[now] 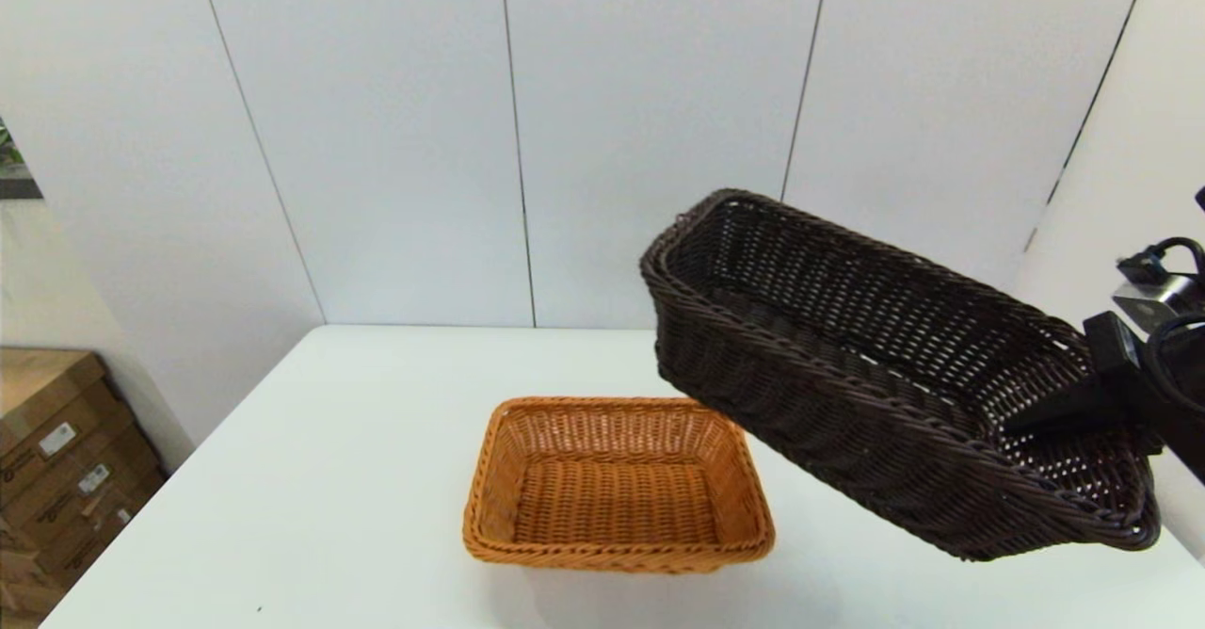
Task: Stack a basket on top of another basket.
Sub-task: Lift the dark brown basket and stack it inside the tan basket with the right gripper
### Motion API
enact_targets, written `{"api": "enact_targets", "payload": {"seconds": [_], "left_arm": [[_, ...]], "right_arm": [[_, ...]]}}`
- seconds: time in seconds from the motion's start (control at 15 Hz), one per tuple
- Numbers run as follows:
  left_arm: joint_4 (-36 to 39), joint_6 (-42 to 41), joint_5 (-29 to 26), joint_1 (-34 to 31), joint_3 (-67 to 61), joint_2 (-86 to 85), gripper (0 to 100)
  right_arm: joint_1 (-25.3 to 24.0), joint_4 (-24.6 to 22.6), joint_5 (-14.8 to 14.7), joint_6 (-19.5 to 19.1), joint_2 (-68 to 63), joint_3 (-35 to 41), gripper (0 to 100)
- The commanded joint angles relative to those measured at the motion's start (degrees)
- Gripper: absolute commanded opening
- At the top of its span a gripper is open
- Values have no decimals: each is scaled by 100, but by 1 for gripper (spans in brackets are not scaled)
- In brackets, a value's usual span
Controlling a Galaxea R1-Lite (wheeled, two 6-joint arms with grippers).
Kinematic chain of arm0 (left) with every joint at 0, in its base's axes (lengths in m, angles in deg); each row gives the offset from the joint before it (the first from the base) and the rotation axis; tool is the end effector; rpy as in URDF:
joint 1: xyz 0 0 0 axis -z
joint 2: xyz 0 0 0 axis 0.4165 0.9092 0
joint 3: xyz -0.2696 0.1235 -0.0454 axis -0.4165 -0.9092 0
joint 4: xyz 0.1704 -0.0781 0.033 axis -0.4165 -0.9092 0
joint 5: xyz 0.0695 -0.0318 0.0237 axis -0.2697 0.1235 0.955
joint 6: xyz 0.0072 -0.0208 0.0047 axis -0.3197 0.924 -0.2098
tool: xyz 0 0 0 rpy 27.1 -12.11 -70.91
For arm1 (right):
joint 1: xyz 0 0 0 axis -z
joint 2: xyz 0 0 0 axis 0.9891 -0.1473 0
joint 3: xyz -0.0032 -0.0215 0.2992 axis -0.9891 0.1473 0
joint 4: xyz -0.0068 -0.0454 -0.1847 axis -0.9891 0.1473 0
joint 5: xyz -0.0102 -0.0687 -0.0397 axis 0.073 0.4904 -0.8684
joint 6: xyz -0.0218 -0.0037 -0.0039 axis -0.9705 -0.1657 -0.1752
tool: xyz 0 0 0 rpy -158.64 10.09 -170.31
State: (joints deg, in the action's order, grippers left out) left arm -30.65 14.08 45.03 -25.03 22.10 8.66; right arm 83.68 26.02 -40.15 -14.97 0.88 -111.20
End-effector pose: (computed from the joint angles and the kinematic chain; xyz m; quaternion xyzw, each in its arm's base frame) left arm -0.0228 -0.0002 0.0755 0.0056 -0.0004 0.0041 1.0000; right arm 0.2057 0.0033 0.2361 0.3812 0.5474 0.0371 0.7441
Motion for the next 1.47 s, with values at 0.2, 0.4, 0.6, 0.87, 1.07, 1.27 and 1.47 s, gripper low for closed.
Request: {"api": "enact_targets", "payload": {"seconds": [0.2, 0.4, 0.6, 0.87, 1.07, 1.27, 1.47], "left_arm": [[0, 2, 4, -2, -9, -4, 100], [0, 2, 4, -2, -9, -4, 100], [0, 2, 4, -2, -9, -4, 100], [0, 2, 4, -2, -9, -4, 100], [0, 2, 4, -2, -9, -4, 100], [0, 2, 4, -2, -9, -4, 100], [0, 2, 4, -2, -9, -4, 100]], "right_arm": [[-1093, 6, 354, -514, -477, -383, 0], [-1392, 6, 362, -1015, -925, -779, 0], [-1656, 6, 336, -1341, -1259, -1034, 0], [-1955, 6, 239, -1455, -1786, -1517, 0], [-2157, 6, 46, -1420, -2173, -1930, 0], [-2236, -3, 37, -1420, -2595, -2317, 0], [-2350, -3, -7, -1402, -2911, -2607, 0]]}}
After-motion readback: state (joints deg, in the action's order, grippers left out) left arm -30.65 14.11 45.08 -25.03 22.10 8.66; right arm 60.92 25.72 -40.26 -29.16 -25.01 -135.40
